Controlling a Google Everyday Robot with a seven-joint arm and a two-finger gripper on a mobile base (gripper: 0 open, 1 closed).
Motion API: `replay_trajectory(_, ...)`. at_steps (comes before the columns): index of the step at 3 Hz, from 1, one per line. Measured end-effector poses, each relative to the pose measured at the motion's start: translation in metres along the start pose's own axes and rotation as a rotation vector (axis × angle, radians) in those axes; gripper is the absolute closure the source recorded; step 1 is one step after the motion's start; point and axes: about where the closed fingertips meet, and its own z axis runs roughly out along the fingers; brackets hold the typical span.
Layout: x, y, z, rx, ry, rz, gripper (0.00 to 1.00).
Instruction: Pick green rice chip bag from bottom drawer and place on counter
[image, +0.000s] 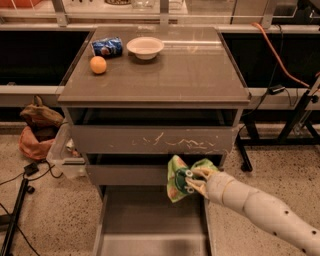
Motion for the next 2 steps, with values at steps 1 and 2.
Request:
replay_trajectory(1,-0.088,-0.044,-0.038,0.055,-0.053,-0.088,1.00)
replay_trajectory(2,-0.159,-0.066,-0.069,0.112,-0.134,-0.163,1.00)
